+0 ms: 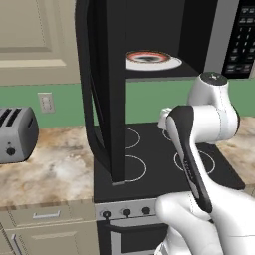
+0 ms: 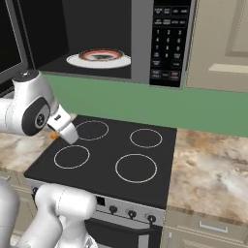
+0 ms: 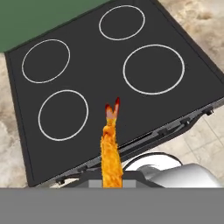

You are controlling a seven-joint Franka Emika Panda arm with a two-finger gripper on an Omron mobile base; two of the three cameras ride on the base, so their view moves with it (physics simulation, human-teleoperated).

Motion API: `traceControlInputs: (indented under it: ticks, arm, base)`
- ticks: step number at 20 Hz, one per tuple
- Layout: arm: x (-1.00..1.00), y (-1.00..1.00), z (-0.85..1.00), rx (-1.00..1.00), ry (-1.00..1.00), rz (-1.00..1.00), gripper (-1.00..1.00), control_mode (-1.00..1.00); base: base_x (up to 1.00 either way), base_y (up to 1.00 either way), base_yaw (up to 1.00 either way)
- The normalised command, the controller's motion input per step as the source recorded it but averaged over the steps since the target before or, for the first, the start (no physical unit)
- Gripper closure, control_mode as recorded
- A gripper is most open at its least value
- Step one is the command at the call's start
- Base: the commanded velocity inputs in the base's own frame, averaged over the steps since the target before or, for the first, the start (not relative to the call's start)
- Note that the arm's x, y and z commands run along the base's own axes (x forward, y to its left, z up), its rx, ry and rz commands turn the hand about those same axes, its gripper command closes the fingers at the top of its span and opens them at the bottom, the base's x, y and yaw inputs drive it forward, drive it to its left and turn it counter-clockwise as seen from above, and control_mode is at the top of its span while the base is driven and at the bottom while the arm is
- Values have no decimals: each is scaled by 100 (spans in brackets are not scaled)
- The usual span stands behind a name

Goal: Transport the shrimp from the fridge to the microwave and turn on the microwave.

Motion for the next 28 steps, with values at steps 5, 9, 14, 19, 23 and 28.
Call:
traceControlInputs:
  ticks: [5, 9, 14, 19, 23, 28]
  arm:
    - [0, 10, 41, -2, 0, 12, 100, -100]
    - [-3, 0, 43, 0, -1, 16, 100, -100]
    - [-5, 1, 35, -1, -4, 13, 100, -100]
    - [-1, 1, 32, -2, -16, 13, 100, -100]
    - [0, 3, 34, -1, -15, 9, 100, -100]
    - [0, 1, 28, -3, -19, 5, 100, -100]
  base:
    - [0, 0, 0]
    - [0, 0, 0]
    - [0, 0, 0]
    - [0, 0, 0]
    - [0, 0, 0]
    - [0, 0, 0]
